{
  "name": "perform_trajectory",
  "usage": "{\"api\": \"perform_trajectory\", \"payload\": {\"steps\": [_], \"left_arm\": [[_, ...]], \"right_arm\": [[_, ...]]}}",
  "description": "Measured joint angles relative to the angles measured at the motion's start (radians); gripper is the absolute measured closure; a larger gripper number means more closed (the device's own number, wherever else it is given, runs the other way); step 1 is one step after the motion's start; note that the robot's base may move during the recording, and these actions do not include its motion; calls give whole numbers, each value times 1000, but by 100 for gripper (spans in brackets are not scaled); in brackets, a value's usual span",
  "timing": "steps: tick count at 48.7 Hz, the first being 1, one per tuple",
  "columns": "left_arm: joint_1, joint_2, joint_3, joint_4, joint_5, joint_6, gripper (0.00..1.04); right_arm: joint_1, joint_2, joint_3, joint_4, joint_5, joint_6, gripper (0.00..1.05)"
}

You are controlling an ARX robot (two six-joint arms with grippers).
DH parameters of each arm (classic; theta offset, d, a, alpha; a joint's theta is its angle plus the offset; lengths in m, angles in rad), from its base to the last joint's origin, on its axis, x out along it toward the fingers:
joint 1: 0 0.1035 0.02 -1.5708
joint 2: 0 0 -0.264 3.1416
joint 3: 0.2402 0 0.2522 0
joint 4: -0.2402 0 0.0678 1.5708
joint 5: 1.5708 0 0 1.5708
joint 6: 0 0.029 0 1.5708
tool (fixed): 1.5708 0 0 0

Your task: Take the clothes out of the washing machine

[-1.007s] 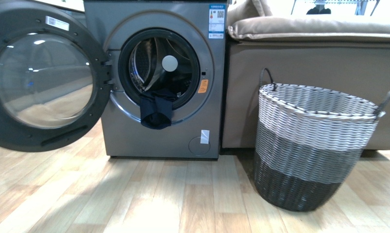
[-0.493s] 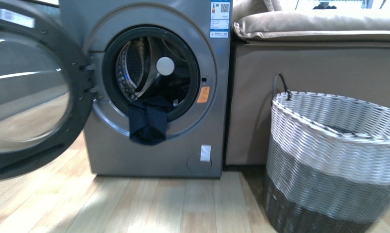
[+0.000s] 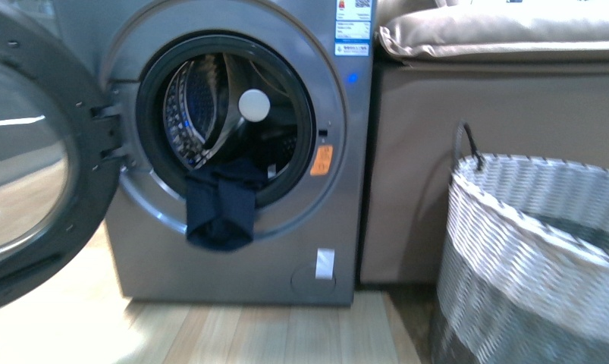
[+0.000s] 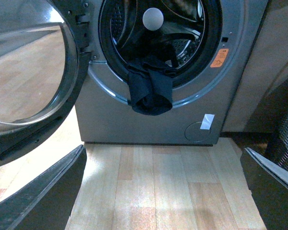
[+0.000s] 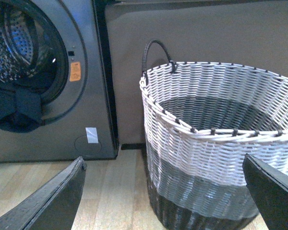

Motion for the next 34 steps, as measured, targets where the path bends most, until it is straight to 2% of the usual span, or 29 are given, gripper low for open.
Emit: {"api": "perform_trajectory", "payload": {"steps": [34], "left_arm": [[0, 2, 0, 0, 0, 0, 7]], "right_arm": [[0, 1, 0, 0, 0, 0, 7]]}}
